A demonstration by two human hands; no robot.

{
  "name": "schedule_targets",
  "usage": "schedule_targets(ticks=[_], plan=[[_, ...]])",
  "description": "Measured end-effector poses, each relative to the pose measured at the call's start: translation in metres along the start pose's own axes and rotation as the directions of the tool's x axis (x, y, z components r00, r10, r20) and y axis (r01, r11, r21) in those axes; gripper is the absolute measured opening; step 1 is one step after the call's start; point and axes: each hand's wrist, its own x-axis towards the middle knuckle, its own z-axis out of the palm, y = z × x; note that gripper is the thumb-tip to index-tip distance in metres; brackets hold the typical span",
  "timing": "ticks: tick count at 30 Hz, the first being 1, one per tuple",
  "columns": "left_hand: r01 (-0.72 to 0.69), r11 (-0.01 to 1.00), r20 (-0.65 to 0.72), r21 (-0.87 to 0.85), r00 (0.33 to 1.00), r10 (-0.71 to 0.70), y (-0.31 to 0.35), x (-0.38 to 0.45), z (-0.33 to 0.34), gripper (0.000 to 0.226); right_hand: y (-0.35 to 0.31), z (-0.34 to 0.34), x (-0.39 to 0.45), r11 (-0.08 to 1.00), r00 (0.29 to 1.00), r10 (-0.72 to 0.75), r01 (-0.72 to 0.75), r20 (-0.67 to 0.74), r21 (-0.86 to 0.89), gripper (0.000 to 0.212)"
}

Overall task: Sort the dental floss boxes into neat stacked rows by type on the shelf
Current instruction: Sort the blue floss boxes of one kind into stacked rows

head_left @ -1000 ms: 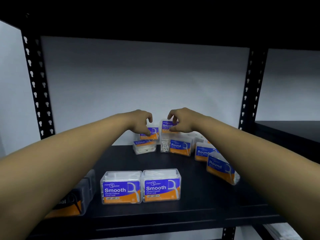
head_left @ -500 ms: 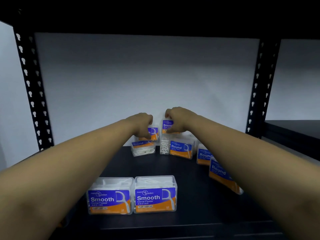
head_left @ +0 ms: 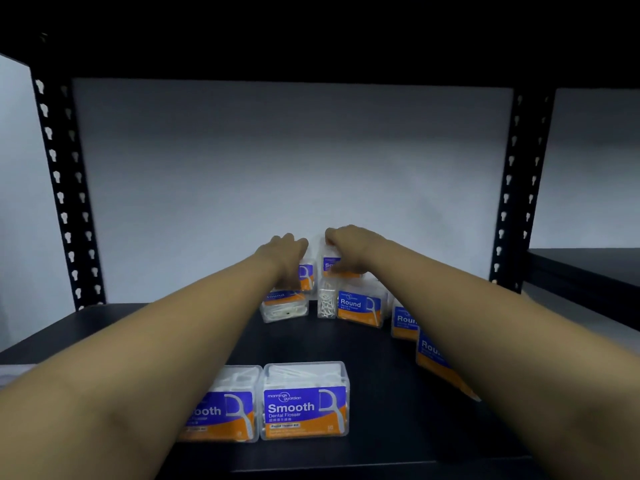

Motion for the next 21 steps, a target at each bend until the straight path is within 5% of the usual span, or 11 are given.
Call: schedule_targets(ticks=[15,21], plan=[[-0.079,0.992,0.133,-0.102,0.987,0.093,-0.012,-0.006,-0.025,0.051,0.004,-0.047,-0.032,0.941,1.000,-0.015,0.016,-0.006,0.337,0.051],[-0.131,0.969,0.074,-0.208,0.986,0.149,-0.028,-0.047,-0.058,0.046,-0.005,-0.067,-0.074,0.920,0.995,-0.043,0.075,-0.091,0.385,0.027]])
